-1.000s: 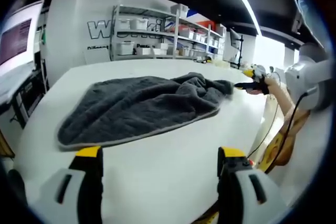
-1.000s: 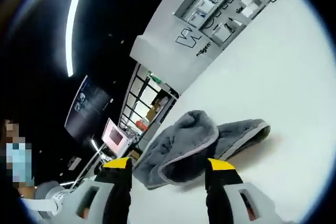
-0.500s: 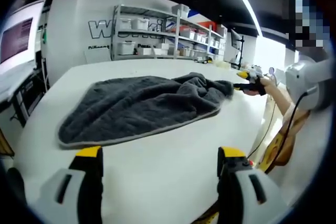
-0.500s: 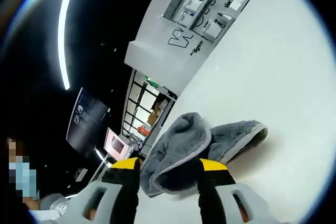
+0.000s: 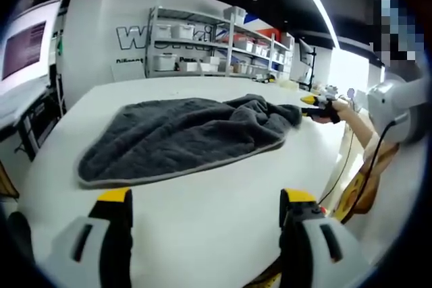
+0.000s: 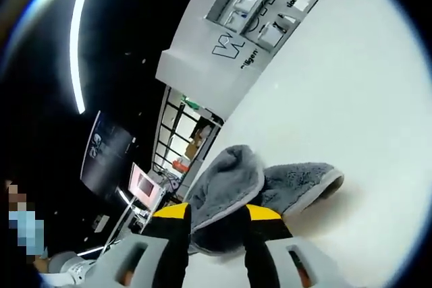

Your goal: Fold the towel on the table until its edges align and the towel forms a compact rectangular stack.

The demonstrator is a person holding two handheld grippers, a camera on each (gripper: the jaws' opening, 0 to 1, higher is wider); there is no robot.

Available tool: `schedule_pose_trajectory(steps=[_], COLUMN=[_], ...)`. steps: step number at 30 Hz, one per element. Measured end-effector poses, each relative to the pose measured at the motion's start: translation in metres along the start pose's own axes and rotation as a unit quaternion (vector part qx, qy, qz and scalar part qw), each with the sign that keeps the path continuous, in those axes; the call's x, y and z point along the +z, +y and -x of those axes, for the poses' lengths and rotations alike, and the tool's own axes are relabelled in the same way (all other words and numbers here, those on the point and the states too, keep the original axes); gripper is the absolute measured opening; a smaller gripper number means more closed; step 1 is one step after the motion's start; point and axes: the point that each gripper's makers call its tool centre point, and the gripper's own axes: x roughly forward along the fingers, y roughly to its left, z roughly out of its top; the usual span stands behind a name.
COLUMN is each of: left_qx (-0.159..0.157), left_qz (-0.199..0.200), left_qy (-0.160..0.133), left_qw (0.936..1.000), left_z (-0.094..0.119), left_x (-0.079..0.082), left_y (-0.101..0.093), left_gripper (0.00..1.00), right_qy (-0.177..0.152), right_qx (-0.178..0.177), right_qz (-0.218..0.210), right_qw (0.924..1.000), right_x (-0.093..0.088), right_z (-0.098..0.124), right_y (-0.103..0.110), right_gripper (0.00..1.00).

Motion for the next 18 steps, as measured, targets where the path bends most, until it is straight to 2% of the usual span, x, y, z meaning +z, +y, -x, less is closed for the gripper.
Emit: schedule_pose_trajectory(steps=[13, 18], left_qx=[0.004, 0.003], left_qz=[0.004, 0.003], left_qy=[-0.001, -0.001], left_qw=[1.0000, 1.0000], left_z=[0.002, 0.002], left_x=[-0.002, -0.001], left_y=[0.002, 0.001], left_gripper=[0.94, 0.94], right_qy=[-0.001, 0.013], right_qx=[-0.007, -0.020], right_qz=[0.021, 0.072], right_qw=[0.9998, 0.9971], right_x=[0.007, 0.002], right_z=[-0.006, -0.009], right_y=[-0.010, -0.009], right_gripper=[0.09, 0.03])
